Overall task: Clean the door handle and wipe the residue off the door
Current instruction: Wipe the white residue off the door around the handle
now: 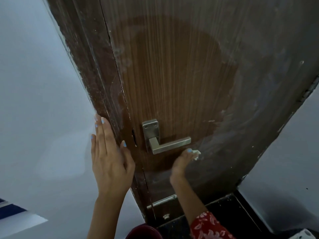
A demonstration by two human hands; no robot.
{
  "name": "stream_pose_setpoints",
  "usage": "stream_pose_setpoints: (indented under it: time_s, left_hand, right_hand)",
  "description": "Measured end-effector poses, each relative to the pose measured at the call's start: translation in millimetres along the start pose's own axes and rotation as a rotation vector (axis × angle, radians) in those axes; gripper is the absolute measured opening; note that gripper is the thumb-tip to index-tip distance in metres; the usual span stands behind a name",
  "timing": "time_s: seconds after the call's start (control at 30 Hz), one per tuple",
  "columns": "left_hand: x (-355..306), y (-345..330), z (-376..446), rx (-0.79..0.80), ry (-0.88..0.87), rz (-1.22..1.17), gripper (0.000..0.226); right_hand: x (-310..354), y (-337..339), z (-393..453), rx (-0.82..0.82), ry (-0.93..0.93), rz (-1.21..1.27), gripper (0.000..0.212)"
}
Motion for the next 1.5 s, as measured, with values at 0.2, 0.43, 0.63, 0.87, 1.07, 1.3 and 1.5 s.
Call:
stream_pose_setpoints:
  time_s: [0.2, 0.43, 0.63, 0.87, 1.07, 1.3, 1.5]
  left_hand:
    - [-5.1, -5.7, 2.7, -0.069, 0.075, -0.054, 0.070]
    - [-1.8, -2.3, 1.3, -0.125, 0.117, -0.075, 0.070]
    - [-3.5, -4.9, 2.1, -0.122, 0.155, -0.092, 0.069]
    - [-0.2, -3.3, 1.0, -0.092, 0.174, -0.051, 0.065]
    - [-4.8, -5.3, 1.4, -0.152, 0.226, -0.089, 0.062]
    - [-6.3, -4.4, 1.2, -0.193, 0.278, -0.082, 0.060]
    - [-8.2, -5.0, 1.8, -0.223, 0.275, -0.050, 0.060]
  right_hand:
    - [9.6, -37.2, -65.5, 0.199, 0.427, -0.266, 0.065]
    - [19.5, 28.5, 16.4, 0.039, 0.147, -0.269, 0.048]
    - [43.4, -4.3, -27.9, 0.070, 0.729, -0.412, 0.070]
    - [85.8, 39.5, 41.8, -0.167, 0.409, -0.135, 0.066]
    - [118.6, 12.7, -14.9, 0.017, 1.116, -0.608, 0.065]
    - [154.1, 50.9, 35.7, -0.154, 0.753, -0.386, 0.071]
    - [148.3, 28.6, 4.8, 0.041, 1.335, -0.926, 0.068]
Point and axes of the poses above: each hand's wrist, its own z-axis towards the middle knuckle, its own y-axis out of the back of the hand, x = y × z, the point moved 8 cm from there along z, towards the middle knuckle, and after that the axes turned 2 degrees about x, right-handed, at the moved point
